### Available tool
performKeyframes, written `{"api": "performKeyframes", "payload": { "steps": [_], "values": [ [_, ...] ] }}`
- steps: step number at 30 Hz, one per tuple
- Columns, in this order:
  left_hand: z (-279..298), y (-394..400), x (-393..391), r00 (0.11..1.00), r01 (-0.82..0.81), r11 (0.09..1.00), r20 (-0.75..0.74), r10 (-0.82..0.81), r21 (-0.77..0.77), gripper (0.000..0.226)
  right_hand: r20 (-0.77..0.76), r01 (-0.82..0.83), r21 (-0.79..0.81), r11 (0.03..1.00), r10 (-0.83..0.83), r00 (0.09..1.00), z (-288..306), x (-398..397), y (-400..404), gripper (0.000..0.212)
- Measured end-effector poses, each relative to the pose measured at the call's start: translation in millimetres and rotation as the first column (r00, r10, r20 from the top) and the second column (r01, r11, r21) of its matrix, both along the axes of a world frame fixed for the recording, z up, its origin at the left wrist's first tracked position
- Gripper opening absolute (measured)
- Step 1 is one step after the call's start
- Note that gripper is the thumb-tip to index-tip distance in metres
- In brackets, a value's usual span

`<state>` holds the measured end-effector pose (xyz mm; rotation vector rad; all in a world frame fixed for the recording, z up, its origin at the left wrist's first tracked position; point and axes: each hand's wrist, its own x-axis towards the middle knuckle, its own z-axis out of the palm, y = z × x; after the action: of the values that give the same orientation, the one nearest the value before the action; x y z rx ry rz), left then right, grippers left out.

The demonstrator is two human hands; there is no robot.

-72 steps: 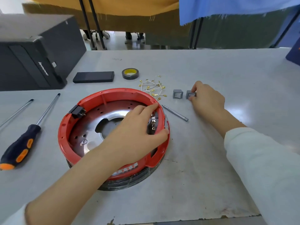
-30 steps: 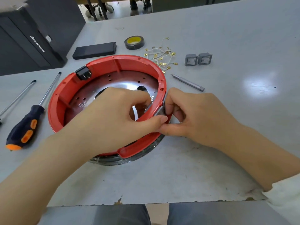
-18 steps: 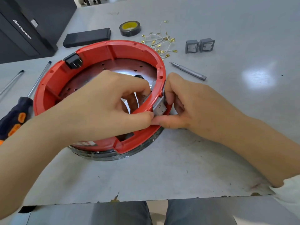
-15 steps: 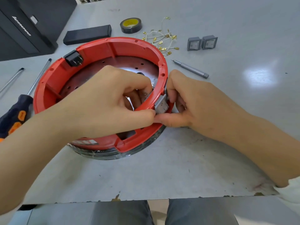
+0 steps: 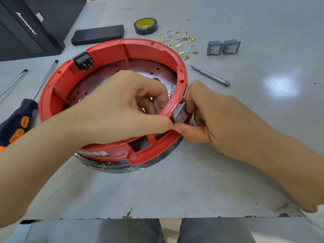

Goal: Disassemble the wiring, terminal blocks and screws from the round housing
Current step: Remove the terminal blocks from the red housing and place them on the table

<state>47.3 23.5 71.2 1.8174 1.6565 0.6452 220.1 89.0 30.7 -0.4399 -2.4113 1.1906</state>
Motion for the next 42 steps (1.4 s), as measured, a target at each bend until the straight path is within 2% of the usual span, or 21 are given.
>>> {"api": "performKeyframes", "payload": {
  "steps": [1, 2, 3, 5, 7, 10, 13, 16, 18, 23, 26, 28, 32, 38, 42],
  "values": [
    [-1, 0, 0, 1.0, -0.008, 1.0, 0.01, 0.008, -0.014, 0.013, 0.029, 0.06, -0.002, 0.998, -0.06, 0.998, -2, 0, 4, 0.047],
    [-3, 0, -1, 1.0, -0.015, 1.0, 0.015, 0.015, -0.024, 0.014, 0.032, 0.115, 0.077, 0.99, -0.117, 0.993, 1, 2, 2, 0.055],
    [-3, 0, -1, 1.0, -0.013, 1.0, 0.016, 0.013, -0.028, 0.015, 0.048, 0.129, 0.131, 0.983, -0.137, 0.989, 4, 3, -3, 0.054],
    [-3, -1, 1, 1.0, -0.015, 1.0, -0.016, 0.015, -0.02, 0.022, 0.128, 0.16, 0.263, 0.951, -0.199, 0.972, 6, 6, -6, 0.035],
    [-2, -2, 0, 0.997, -0.02, 1.0, -0.081, 0.019, -0.018, 0.041, 0.231, 0.167, 0.391, 0.905, -0.273, 0.934, 6, 10, -2, 0.042],
    [0, -6, 1, 0.976, -0.057, 0.998, -0.214, 0.05, -0.024, 0.057, 0.236, 0.178, 0.524, 0.833, -0.342, 0.909, 13, 10, -8, 0.043],
    [0, -10, 8, 0.93, -0.076, 0.997, -0.358, 0.082, 0.032, 0.054, 0.217, 0.199, 0.58, 0.79, -0.385, 0.897, 20, 14, -16, 0.047],
    [-1, -9, 11, 0.931, -0.083, 0.993, -0.348, 0.105, 0.078, 0.045, 0.37, 0.12, 0.653, 0.748, -0.453, 0.811, 26, 10, -24, 0.064],
    [-2, -9, 11, 0.928, -0.08, 0.992, -0.356, 0.11, 0.098, 0.041, 0.391, 0.093, 0.705, 0.703, -0.496, 0.775, 29, 8, -29, 0.069],
    [-3, -12, 11, 0.916, -0.079, 0.987, -0.38, 0.127, 0.139, 0.042, 0.46, 0.029, 0.709, 0.705, -0.494, 0.738, 38, 1, -29, 0.052],
    [-2, -10, 10, 0.922, -0.077, 0.992, -0.372, 0.11, 0.104, 0.042, 0.467, 0.0, 0.74, 0.672, -0.514, 0.72, 41, -1, -23, 0.053],
    [-1, -10, 8, 0.934, -0.064, 0.996, -0.348, 0.08, 0.057, 0.037, 0.457, -0.005, 0.742, 0.67, -0.501, 0.735, 40, -1, -17, 0.055],
    [-1, -12, 4, 0.976, -0.059, 0.998, -0.213, 0.052, -0.028, 0.024, 0.463, -0.03, 0.68, 0.732, -0.397, 0.793, 33, -1, -4, 0.055],
    [-4, -5, 5, 0.976, -0.033, 0.999, -0.217, 0.037, 0.02, 0.028, 0.465, -0.033, 0.587, 0.809, -0.303, 0.832, 26, -1, 4, 0.056],
    [-5, -5, 7, 0.976, -0.026, 0.998, -0.215, 0.037, 0.052, 0.021, 0.47, -0.063, 0.641, 0.765, -0.327, 0.82, 17, -5, 7, 0.05]
  ]
}}
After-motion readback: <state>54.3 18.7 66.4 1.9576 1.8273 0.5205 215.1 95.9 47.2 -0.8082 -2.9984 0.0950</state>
